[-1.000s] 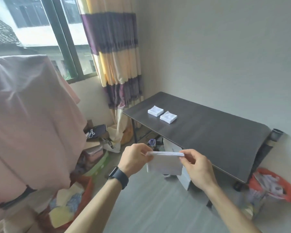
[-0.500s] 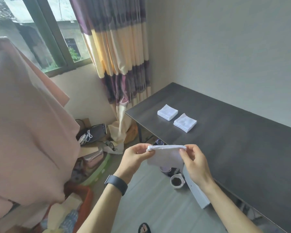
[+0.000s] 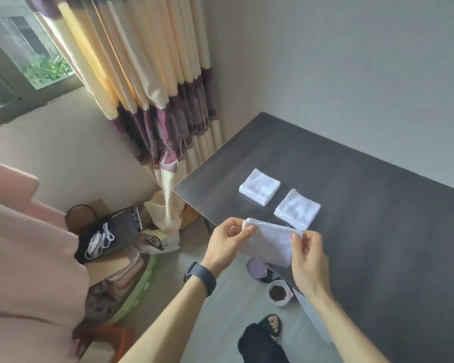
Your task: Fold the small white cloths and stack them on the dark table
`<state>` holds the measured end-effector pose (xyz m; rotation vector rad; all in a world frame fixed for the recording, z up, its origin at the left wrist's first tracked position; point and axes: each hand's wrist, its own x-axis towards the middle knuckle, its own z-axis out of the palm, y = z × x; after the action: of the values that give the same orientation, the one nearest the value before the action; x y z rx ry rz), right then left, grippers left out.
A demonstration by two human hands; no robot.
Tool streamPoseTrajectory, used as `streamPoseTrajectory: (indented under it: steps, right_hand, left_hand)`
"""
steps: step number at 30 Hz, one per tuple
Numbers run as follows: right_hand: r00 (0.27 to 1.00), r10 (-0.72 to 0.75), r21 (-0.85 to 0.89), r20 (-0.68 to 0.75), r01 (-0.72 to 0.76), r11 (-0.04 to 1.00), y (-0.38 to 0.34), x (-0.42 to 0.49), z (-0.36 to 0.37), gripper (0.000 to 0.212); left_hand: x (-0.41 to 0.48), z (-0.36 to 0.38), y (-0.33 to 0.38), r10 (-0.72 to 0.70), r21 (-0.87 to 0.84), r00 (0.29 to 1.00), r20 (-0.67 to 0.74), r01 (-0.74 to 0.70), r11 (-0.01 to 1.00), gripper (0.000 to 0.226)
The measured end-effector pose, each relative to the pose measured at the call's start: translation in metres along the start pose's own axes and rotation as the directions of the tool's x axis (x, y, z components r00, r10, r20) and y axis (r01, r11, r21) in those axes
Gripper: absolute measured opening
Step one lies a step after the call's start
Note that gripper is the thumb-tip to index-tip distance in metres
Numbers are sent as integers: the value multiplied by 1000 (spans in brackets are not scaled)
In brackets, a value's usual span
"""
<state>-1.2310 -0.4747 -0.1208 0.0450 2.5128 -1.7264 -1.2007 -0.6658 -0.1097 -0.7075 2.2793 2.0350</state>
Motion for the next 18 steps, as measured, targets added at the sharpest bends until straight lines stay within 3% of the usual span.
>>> streamPoseTrajectory:
  steps: [11,13,15,17,18]
  right_hand:
    - [990,124,-57,-69,-128,990,12,130,51,12]
    - [969,238,5,-68,-238,971,17,148,59,14]
    - [889,457,122,-31,-451,884,30,170,73,28]
    - [759,644,202,96,-648,734,43,191,87,48]
    - [698,699,251,151,-712,656,46,198,93,47]
  left_hand:
    - [146,32,4,-110,138,988,-113,125,982,19]
    - [166,36,5,-124,168,989,-84,136,976,18]
    - [189,36,3,-121,197,991,-54,129,972,17]
    - [212,33,-2,-128,225,992,-7,127,966,16]
    - [223,31,-4,-132,241,991,21,123,963,17]
